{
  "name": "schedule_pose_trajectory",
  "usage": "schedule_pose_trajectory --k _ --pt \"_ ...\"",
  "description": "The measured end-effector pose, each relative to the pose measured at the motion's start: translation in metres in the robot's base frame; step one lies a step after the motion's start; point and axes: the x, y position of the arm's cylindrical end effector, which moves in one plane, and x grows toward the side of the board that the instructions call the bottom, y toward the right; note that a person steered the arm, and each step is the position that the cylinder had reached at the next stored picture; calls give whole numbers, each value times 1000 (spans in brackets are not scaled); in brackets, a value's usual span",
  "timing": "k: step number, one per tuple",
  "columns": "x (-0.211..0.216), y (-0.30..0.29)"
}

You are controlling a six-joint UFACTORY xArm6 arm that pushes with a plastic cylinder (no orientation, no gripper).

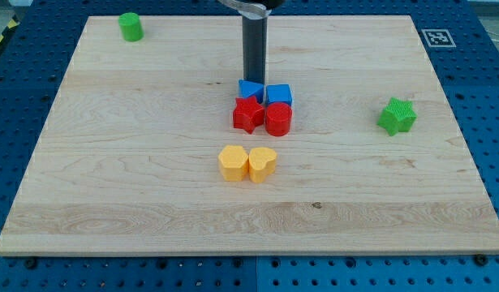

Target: Point your arm at the right of the green star

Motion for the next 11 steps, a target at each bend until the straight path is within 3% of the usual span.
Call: schedule_pose_trajectory --k 3,11 --pt "-22 100" --pt "-22 192"
